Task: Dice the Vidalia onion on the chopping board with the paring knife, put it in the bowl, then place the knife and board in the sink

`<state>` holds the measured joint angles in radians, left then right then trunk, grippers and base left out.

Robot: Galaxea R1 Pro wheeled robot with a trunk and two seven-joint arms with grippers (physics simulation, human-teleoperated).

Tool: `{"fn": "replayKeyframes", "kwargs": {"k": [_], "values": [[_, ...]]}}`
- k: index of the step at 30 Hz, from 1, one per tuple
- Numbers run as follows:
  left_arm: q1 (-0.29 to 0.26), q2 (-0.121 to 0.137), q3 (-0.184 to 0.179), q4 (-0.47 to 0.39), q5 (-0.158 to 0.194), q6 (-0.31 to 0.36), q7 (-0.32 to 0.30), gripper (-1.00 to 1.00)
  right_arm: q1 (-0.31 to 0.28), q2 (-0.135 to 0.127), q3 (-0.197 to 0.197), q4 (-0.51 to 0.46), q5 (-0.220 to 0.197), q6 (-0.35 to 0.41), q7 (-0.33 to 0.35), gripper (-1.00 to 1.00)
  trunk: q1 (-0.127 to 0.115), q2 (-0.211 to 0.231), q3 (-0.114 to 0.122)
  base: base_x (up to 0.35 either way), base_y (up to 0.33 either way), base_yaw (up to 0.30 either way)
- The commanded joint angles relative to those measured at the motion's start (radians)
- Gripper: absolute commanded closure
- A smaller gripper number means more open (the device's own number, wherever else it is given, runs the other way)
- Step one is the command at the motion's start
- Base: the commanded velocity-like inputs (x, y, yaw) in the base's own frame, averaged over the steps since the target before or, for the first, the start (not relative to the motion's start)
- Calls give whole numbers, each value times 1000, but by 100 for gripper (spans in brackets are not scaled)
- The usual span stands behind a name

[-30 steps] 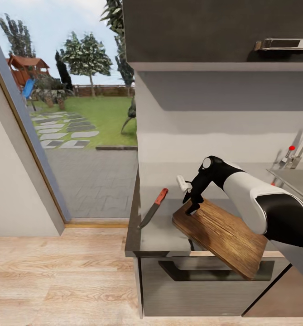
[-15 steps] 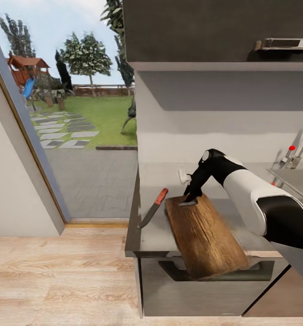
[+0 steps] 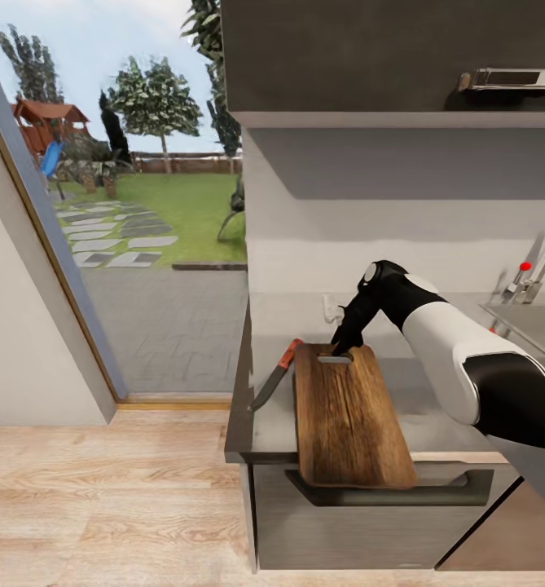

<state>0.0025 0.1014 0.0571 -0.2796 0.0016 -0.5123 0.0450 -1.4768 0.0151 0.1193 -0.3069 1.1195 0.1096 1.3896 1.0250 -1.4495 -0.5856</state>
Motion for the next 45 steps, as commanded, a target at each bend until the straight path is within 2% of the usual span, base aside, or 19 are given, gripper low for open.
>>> {"fn": "replayKeyframes", "kwargs": {"k": [1,15,20,29,32,37,43,45], "values": [[0,0,1,-1,0,-2,1,-100,0,-1,0,-1,1,12,11,100,0,0,-1,0,0,0],[1,0,1,-1,0,-2,1,-100,0,-3,-7,-15,-6,18,20,100,0,0,-1,0,0,0],[1,0,1,-1,0,-2,1,-100,0,-5,-7,-15,-37,59,18,100,0,0,-1,0,0,0],[1,-1,1,1,0,-2,1,-100,0,-55,-7,-15,-163,103,11,100,0,0,-1,0,0,0],[1,-1,1,5,0,-2,1,-100,0,-62,-7,-15,-176,110,11,100,0,0,-1,0,0,0],[1,-1,1,10,0,-2,1,-100,0,-80,-13,-15,-188,168,11,100,0,0,-1,0,0,0],[1,-2,1,11,0,-2,1,-100,0,-107,-85,-15,-203,242,-11,100,0,0,-1,0,0,0],[1,-2,1,12,-1,-2,1,-100,0,-131,-105,-15,-204,286,-26,100,0,0,-1,0,0,0]]}}
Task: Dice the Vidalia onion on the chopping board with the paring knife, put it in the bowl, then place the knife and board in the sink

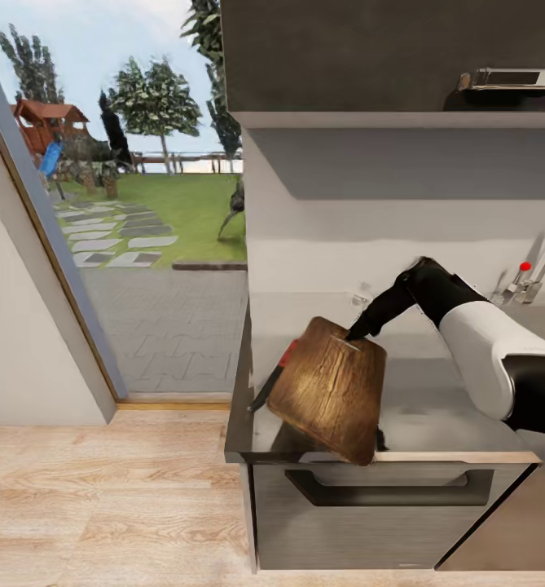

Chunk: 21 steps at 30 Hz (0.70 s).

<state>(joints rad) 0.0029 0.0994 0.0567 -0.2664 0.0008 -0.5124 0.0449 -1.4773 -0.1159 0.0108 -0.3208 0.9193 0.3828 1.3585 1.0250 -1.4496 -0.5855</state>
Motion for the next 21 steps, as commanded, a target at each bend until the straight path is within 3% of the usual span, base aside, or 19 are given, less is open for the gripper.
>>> {"fn": "replayKeyframes", "kwargs": {"k": [1,7,11,17,21], "values": [[0,-1,2,-1,0,-2,1,-100,0,-13,-2,-1,-5,29,-5,100,0,0,-1,0,0,0],[0,-1,2,0,0,-2,1,-100,0,-45,-12,0,-6,67,-52,100,0,0,-1,0,0,0],[0,-1,1,0,-1,-2,1,-100,0,-55,-43,0,-6,119,-82,100,0,0,-1,0,0,0],[0,-1,0,-1,-3,-2,0,-100,0,-59,-130,-2,-7,195,-215,100,0,0,-1,0,0,0],[0,-1,-1,0,-2,-2,0,-100,0,-70,-147,-8,-7,249,-292,100,0,0,-1,0,0,0]]}}
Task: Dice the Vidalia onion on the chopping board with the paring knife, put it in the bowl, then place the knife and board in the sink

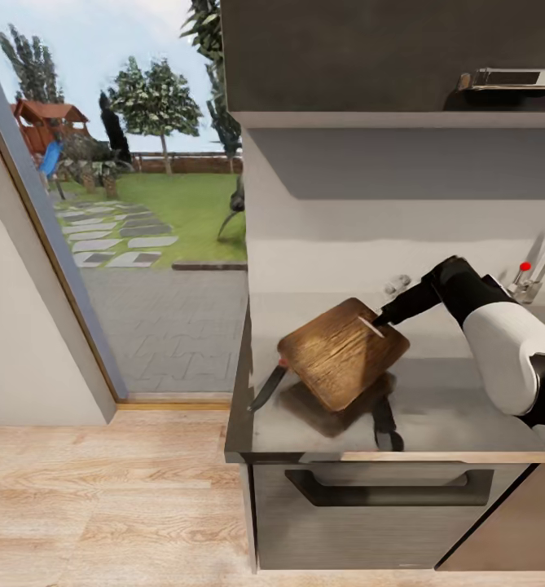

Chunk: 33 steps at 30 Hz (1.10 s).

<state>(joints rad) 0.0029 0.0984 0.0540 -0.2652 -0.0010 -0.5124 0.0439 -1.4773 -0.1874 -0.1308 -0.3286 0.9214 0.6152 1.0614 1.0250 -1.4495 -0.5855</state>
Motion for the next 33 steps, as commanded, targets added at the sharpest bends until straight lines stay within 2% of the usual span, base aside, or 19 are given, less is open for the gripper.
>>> {"fn": "replayKeyframes", "kwargs": {"k": [1,5,8,10,12,15,18,19,20,24,29,33], "values": [[0,0,2,-1,0,-1,1,-100,0,0,-6,-3,-9,23,-7,100,0,0,-1,0,0,0],[0,0,1,-2,-2,-1,1,-100,0,-16,-17,-20,-9,53,-72,100,0,0,-1,0,0,0],[0,0,1,-2,-2,-1,1,-100,0,-33,-46,-25,-9,84,-107,100,0,0,-1,0,0,0],[0,0,1,-2,-2,-2,1,-100,0,-39,-85,-27,-8,101,-165,100,0,0,-1,-8,0,0],[0,0,1,-2,-2,-3,1,-100,0,-41,-126,-28,-8,109,-265,100,0,0,-1,-69,-30,0],[0,0,1,-2,-2,-3,1,-100,0,-42,-169,-27,-8,112,-375,100,0,0,-1,-144,-117,0],[0,0,1,-2,-2,-3,1,-100,0,-42,-239,-24,-9,114,-491,100,0,0,-1,-215,-194,0],[0,0,1,-2,-2,-3,1,-100,0,-43,-293,-21,-8,115,-527,100,0,0,-1,-242,-224,0],[0,0,0,-2,-2,-3,1,-100,0,-43,-310,-20,-8,115,-534,100,0,0,-1,-244,-227,0],[0,-1,0,-2,-2,-3,1,-100,0,-49,-339,-15,-8,115,-560,100,0,0,-1,-246,-229,0],[0,-1,0,-2,-2,-3,1,-100,0,-72,-346,21,-10,112,-589,100,0,0,-1,-248,-231,0],[0,-5,0,-2,-3,-3,1,-100,0,-79,-347,36,-10,111,-592,100,0,0,-1,-248,-231,0]]}}
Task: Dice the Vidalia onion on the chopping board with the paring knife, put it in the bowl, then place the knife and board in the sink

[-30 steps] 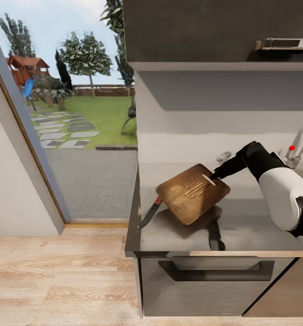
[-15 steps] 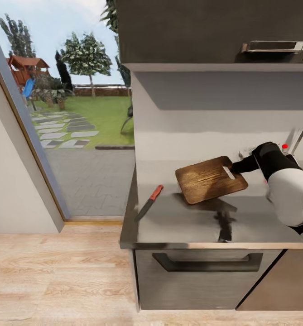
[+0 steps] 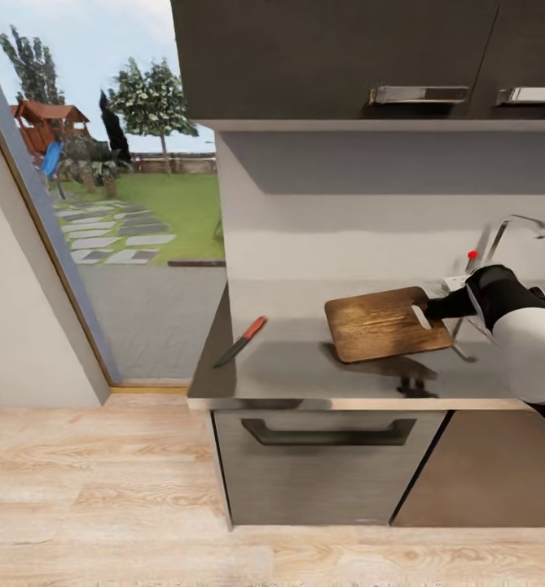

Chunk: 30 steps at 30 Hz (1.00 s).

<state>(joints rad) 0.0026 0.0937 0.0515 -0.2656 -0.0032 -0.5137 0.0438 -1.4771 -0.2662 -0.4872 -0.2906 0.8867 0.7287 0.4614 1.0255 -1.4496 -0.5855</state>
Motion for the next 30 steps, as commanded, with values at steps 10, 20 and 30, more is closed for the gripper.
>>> {"fn": "replayKeyframes", "kwargs": {"k": [10,20,30], "values": [[0,-2,2,-1,-1,-2,1,-100,0,-25,-11,54,-8,-5,-5,100,0,0,-1,-158,-169,0],[0,-2,2,-1,0,-2,1,-100,4,-53,-77,90,-61,-9,-10,100,0,0,-1,-5,-6,0],[0,-2,2,-1,0,0,1,-100,5,-52,-77,91,-61,-9,-10,100,0,0,-1,0,-142,0]]}}
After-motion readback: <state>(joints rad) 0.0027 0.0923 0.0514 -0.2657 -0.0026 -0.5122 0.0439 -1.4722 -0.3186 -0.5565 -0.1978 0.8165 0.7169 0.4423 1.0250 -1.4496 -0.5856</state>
